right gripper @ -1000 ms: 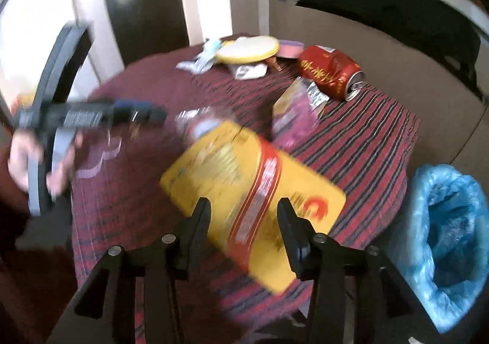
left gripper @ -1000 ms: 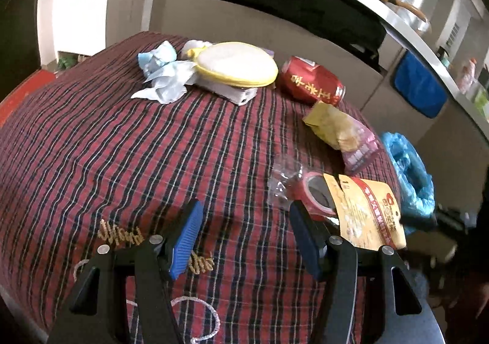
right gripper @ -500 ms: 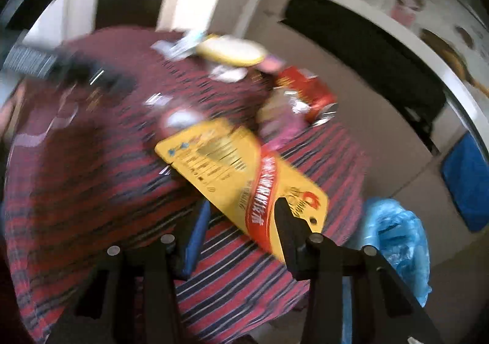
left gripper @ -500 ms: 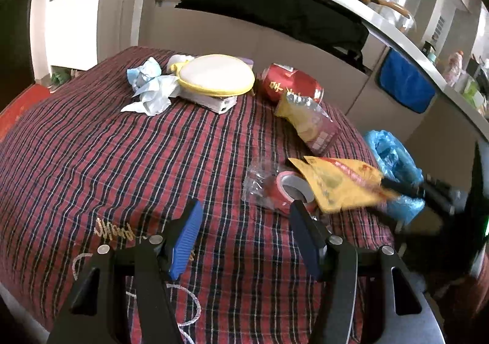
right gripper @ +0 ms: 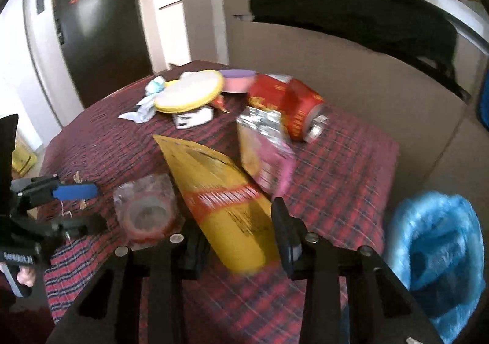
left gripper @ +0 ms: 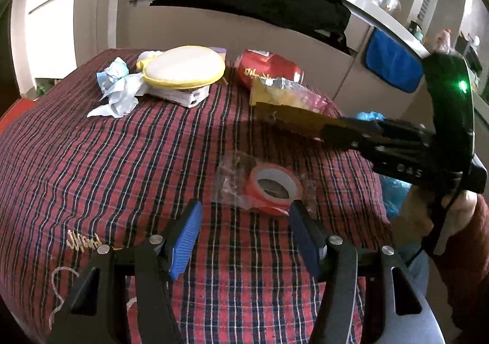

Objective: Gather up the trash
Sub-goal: 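Grasp the yellow card with the right tool and lift it, then grasp the tape roll in clear bag with the left tool while the right tool holds the card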

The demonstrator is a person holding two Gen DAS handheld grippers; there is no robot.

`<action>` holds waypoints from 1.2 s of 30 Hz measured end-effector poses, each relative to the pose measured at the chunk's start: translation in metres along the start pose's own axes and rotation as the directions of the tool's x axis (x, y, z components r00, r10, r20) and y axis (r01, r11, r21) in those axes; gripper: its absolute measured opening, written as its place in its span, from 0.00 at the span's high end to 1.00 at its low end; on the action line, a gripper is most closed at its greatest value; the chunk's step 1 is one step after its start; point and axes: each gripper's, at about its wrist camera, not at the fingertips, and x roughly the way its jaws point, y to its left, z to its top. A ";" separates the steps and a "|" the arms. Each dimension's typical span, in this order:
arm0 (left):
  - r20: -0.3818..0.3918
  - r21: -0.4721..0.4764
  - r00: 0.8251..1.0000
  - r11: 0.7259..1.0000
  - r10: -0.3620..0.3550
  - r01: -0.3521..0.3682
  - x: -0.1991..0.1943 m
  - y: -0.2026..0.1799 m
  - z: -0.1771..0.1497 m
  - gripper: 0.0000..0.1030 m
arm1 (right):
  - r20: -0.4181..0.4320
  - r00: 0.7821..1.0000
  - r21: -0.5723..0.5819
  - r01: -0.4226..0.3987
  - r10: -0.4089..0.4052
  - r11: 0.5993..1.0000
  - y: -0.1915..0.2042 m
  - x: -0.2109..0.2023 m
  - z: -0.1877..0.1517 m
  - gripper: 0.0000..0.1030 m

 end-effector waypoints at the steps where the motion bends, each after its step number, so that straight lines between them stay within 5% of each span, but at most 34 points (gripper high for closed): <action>1: 0.001 -0.002 1.000 1.000 0.002 -0.002 0.000 0.001 0.000 0.42 | -0.002 1.000 -0.023 -0.009 0.009 1.000 0.006 0.005 0.005 0.67; 5: 0.000 -0.028 1.000 1.000 0.014 -0.014 -0.004 0.008 -0.001 0.42 | -0.029 0.998 -0.068 -0.058 0.056 0.996 0.028 0.021 0.021 0.95; 8: -0.005 -0.017 1.000 1.000 0.013 -0.013 -0.005 0.007 -0.003 0.42 | -0.012 0.997 -0.001 -0.081 0.081 0.997 0.024 0.015 0.030 0.99; 14: -0.023 -0.015 0.999 0.999 -0.028 0.028 0.006 -0.013 0.000 0.42 | 0.083 0.996 0.143 -0.037 0.026 0.989 -0.008 -0.036 0.022 1.00; 18: -0.030 -0.141 0.999 0.990 -0.021 0.016 0.018 -0.018 0.008 0.42 | 0.099 0.995 0.212 -0.036 0.015 0.977 -0.025 -0.057 0.000 1.00; 25: -0.014 -0.357 0.999 0.933 0.044 -0.046 0.017 -0.008 0.004 0.42 | 0.084 0.996 0.267 -0.016 -0.007 0.963 -0.042 -0.062 -0.031 1.00; 29: 0.017 -0.402 0.998 0.914 0.062 -0.050 0.007 -0.006 -0.003 0.42 | 0.093 0.995 0.264 0.000 -0.026 0.965 -0.046 -0.064 -0.040 1.00; 36: -0.045 -0.400 0.998 0.915 0.032 -0.047 0.037 -0.010 0.013 0.43 | 0.106 0.994 0.316 -0.028 -0.006 0.948 -0.060 -0.064 -0.051 1.00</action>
